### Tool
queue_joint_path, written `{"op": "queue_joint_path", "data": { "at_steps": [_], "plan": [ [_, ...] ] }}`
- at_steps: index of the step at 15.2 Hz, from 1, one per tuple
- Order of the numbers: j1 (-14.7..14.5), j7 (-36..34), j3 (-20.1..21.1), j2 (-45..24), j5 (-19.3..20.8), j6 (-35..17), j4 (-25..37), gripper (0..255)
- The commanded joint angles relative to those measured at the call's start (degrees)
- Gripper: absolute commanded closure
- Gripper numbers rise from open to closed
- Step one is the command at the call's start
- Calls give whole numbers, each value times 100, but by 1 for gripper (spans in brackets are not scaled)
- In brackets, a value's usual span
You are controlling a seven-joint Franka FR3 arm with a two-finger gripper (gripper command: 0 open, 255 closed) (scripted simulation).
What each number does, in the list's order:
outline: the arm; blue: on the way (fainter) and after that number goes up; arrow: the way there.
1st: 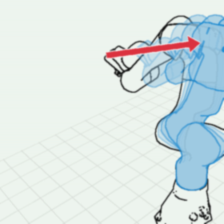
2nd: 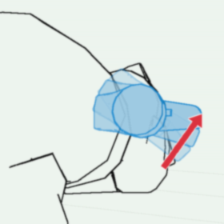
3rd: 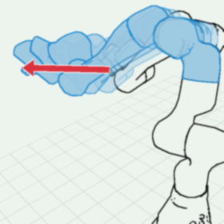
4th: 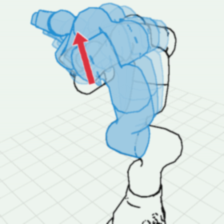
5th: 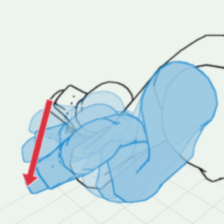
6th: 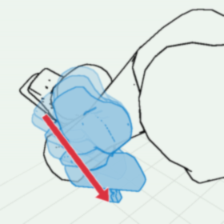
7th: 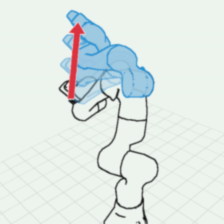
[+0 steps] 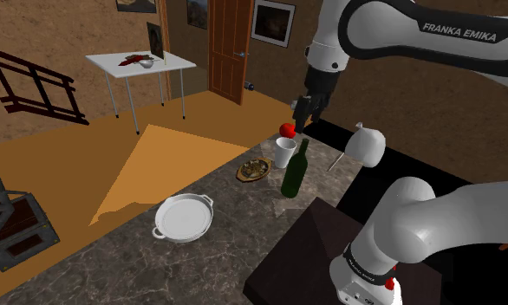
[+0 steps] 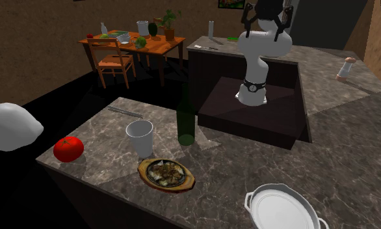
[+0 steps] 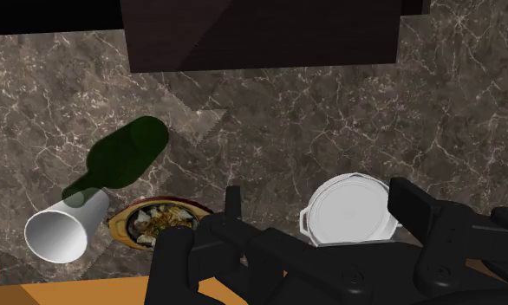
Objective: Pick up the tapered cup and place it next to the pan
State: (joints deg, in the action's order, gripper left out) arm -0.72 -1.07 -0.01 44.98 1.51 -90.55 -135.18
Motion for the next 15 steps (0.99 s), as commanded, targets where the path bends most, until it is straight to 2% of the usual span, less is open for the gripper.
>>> {"op": "queue_joint_path", "data": {
  "at_steps": [1,8,15],
  "plan": [
    [0,0,0,0,0,0,0,0],
    [223,492,-483,-697,432,-1163,-460,0],
    [432,941,-967,-1752,766,-2344,-549,0]
  ]
}}
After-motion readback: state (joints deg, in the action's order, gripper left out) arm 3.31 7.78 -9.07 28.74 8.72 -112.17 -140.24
